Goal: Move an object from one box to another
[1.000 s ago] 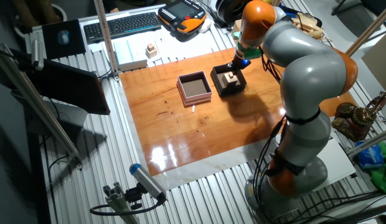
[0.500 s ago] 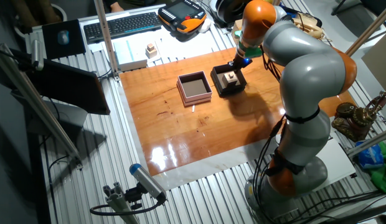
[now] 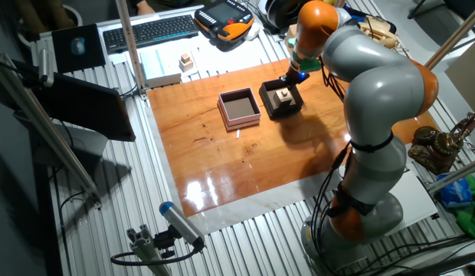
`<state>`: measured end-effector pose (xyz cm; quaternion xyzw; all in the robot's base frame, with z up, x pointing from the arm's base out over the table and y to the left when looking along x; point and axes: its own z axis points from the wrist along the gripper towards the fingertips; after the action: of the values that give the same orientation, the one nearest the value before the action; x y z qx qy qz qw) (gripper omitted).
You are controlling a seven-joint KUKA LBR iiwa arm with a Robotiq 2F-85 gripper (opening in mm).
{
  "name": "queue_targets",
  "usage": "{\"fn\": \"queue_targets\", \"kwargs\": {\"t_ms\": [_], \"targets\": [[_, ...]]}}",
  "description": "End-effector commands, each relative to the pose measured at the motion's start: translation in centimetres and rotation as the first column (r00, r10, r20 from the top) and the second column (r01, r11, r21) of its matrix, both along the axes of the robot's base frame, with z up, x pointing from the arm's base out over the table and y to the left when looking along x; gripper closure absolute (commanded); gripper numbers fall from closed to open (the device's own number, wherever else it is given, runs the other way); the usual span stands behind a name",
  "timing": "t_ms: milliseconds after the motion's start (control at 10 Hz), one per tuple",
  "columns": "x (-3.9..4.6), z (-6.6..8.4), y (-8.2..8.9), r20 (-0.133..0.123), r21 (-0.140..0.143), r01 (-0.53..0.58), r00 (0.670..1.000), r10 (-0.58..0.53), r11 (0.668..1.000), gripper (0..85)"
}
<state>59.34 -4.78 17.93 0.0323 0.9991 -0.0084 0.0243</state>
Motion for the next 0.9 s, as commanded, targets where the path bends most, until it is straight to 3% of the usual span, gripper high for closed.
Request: {"fn": "queue_targets", "kwargs": {"t_ms": [0, 500, 800], "targets": [[0.01, 0.0, 0.0, 0.001, 0.001, -0.004, 1.0, 0.004, 1.0, 85.0], [0.09, -1.2, -0.5, 0.013, -0.019, -0.014, 1.0, 0.014, 1.0, 85.0], [0.11, -1.7, -0.6, 0.008, -0.009, -0.027, 1.0, 0.027, 1.0, 85.0]]}}
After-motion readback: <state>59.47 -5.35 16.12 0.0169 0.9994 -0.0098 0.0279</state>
